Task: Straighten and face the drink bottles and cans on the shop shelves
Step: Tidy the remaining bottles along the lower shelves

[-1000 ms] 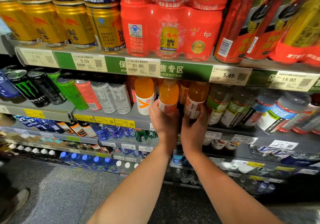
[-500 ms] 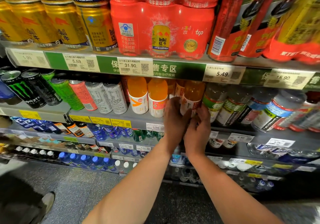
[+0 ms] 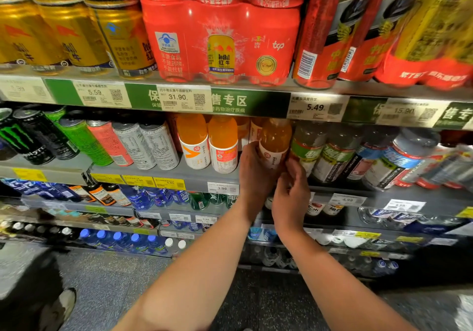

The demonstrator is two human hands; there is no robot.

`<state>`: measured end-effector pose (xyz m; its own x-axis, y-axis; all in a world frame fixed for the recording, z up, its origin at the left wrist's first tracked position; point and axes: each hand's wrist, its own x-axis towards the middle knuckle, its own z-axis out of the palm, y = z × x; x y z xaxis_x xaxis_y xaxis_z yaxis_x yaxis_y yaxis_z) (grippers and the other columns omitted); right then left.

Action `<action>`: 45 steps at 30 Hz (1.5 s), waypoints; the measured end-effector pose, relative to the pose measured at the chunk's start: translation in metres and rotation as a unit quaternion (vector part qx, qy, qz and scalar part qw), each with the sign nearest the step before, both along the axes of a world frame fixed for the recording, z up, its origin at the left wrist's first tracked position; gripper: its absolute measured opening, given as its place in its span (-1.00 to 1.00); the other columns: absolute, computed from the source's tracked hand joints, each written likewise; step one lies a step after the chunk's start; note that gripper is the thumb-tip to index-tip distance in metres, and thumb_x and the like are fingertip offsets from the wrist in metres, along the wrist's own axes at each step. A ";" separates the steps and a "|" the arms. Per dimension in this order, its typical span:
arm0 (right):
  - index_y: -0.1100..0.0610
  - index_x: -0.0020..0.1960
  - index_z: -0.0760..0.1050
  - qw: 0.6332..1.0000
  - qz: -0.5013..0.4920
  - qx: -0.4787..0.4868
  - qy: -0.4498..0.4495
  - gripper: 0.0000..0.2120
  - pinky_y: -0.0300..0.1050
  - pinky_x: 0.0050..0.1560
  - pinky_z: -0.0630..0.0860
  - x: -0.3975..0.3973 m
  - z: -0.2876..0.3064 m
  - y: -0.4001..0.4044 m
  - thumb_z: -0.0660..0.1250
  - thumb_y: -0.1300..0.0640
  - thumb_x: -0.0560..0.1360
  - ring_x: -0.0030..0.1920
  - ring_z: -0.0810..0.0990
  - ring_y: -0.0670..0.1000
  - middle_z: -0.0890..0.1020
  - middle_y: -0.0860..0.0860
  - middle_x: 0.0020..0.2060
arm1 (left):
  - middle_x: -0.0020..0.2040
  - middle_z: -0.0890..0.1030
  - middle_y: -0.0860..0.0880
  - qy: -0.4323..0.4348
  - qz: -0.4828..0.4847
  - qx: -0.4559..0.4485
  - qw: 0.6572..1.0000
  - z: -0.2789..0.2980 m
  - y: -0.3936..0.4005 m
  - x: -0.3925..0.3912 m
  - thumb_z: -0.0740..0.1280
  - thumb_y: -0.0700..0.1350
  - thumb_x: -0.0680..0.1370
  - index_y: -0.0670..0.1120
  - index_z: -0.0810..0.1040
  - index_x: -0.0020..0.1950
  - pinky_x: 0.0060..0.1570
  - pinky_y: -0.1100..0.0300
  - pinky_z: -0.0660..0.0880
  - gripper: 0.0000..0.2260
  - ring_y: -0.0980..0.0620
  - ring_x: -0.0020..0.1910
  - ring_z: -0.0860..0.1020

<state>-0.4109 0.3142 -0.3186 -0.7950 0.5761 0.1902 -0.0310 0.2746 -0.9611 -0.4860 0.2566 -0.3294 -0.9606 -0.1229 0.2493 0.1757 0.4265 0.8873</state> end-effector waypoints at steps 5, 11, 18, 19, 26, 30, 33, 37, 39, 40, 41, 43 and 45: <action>0.10 0.48 0.34 0.996 0.079 0.020 -0.029 -0.52 0.07 0.36 0.49 -0.011 0.002 -0.005 0.34 0.20 0.59 0.34 0.54 0.01 0.55 0.04 0.35 | 0.01 0.63 0.16 0.114 0.049 0.002 0.992 0.001 -0.014 0.024 0.33 -0.33 0.58 -0.12 0.50 0.15 0.02 0.41 0.48 -0.81 0.22 0.02 0.58; 0.18 0.52 0.26 0.989 0.110 0.062 -0.081 -0.26 0.21 0.35 0.44 -0.032 0.001 -0.008 0.52 0.07 0.45 0.40 0.46 0.14 0.47 0.14 0.41 | 0.08 0.48 0.25 0.131 0.080 -0.016 0.988 0.007 -0.077 0.045 0.47 -0.13 0.45 0.11 0.44 0.19 0.11 0.13 0.52 -0.61 0.17 0.09 0.53; 0.04 0.44 0.30 0.991 0.103 0.049 -0.072 -0.14 -0.11 0.17 0.49 -0.042 0.003 -0.019 0.62 -0.15 0.29 0.23 0.54 -0.06 0.54 -0.04 0.28 | 0.40 0.42 -0.10 -0.047 0.071 0.086 0.993 0.010 -0.140 -0.010 0.59 -0.22 0.38 -0.12 0.26 0.49 0.44 -0.06 0.37 -0.22 -0.08 0.40 0.44; 0.05 0.44 0.30 0.991 0.097 0.050 -0.075 -0.14 -0.06 0.19 0.52 -0.044 0.003 -0.022 0.64 -0.12 0.28 0.24 0.55 -0.03 0.55 -0.02 0.28 | 0.38 0.45 -0.12 -0.053 0.054 0.095 0.993 0.007 -0.145 -0.018 0.58 -0.22 0.39 -0.12 0.28 0.48 0.39 -0.10 0.41 -0.25 -0.11 0.38 0.46; -0.03 0.37 0.34 0.995 0.052 0.039 -0.075 -0.27 0.12 0.21 0.57 -0.051 0.006 -0.041 0.62 -0.02 0.33 0.19 0.62 -0.01 0.61 -0.03 0.23 | -0.05 0.58 -0.07 0.013 -0.016 0.105 0.994 0.004 -0.158 -0.030 0.56 -0.22 0.39 -0.20 0.42 0.12 -0.10 0.06 0.50 -0.58 0.07 -0.06 0.58; -0.03 0.38 0.33 0.997 0.029 0.037 -0.065 -0.27 0.06 0.21 0.56 -0.052 0.010 -0.048 0.63 0.00 0.32 0.19 0.62 -0.01 0.61 -0.06 0.24 | 0.12 0.56 0.02 0.028 -0.006 0.074 0.997 0.001 -0.163 -0.018 0.56 0.00 0.39 0.15 0.39 0.21 0.04 0.12 0.53 -0.50 0.04 0.08 0.58; -0.08 0.31 0.37 0.997 0.023 0.047 -0.062 -0.34 0.03 0.15 0.58 -0.051 0.012 -0.050 0.62 -0.01 0.32 0.12 0.62 -0.07 0.62 -0.10 0.18 | 0.17 0.54 0.09 0.010 -0.001 0.058 0.998 0.002 -0.165 -0.015 0.56 -0.01 0.41 0.04 0.39 0.31 0.11 0.04 0.53 -0.45 0.06 0.13 0.57; -0.01 0.35 0.42 0.996 0.032 0.051 -0.068 -0.38 0.00 0.14 0.57 -0.041 0.015 -0.050 0.58 -0.06 0.36 0.17 0.62 -0.02 0.63 -0.06 0.20 | 0.15 0.53 0.09 0.015 0.044 0.085 0.995 0.012 -0.163 0.002 0.57 0.03 0.39 0.08 0.40 0.25 -0.02 0.34 0.46 -0.47 0.09 0.09 0.57; 0.06 0.35 0.44 0.996 0.030 0.067 -0.047 -0.46 0.02 0.16 0.56 -0.030 0.014 -0.048 0.52 -0.02 0.44 0.20 0.61 0.03 0.61 -0.02 0.21 | 0.12 0.49 0.14 0.029 0.064 0.096 0.993 0.015 -0.157 0.016 0.54 0.05 0.42 0.09 0.39 0.23 -0.06 0.40 0.46 -0.51 0.09 0.07 0.57; 0.07 0.36 0.44 0.996 0.024 0.077 -0.040 -0.51 0.05 0.18 0.55 -0.023 0.013 -0.045 0.47 -0.01 0.50 0.23 0.59 0.05 0.59 0.00 0.23 | 0.12 0.46 0.18 0.029 0.060 0.095 0.993 0.016 -0.150 0.023 0.51 0.07 0.43 0.10 0.38 0.24 -0.02 0.27 0.54 -0.53 0.05 0.09 0.58; 0.08 0.39 0.43 0.995 0.012 0.091 -0.037 -0.54 0.07 0.21 0.53 -0.017 0.012 -0.041 0.43 -0.01 0.54 0.26 0.56 0.06 0.56 0.01 0.27 | 0.13 0.45 0.21 0.026 0.049 0.094 0.994 0.017 -0.142 0.031 0.47 0.11 0.45 0.11 0.37 0.24 0.02 0.09 0.59 -0.55 0.01 0.11 0.58; 0.11 0.44 0.40 0.993 -0.025 0.108 -0.042 -0.53 0.09 0.27 0.50 -0.005 0.008 -0.028 0.38 0.01 0.58 0.33 0.51 0.09 0.50 0.05 0.36 | 0.20 0.51 0.16 0.016 0.022 0.089 0.996 0.016 -0.121 0.047 0.38 0.20 0.45 0.11 0.37 0.26 0.11 -0.13 0.56 -0.55 -0.06 0.18 0.57; 0.13 0.43 0.39 0.993 -0.064 0.085 -0.055 -0.52 0.12 0.26 0.51 0.005 0.006 -0.010 0.39 0.04 0.57 0.32 0.51 0.13 0.50 0.08 0.35 | 0.25 0.56 -0.03 0.017 -0.002 0.081 0.997 0.015 -0.097 0.058 0.34 0.23 0.45 0.04 0.40 0.32 0.19 -0.14 0.50 -0.49 -0.10 0.23 0.55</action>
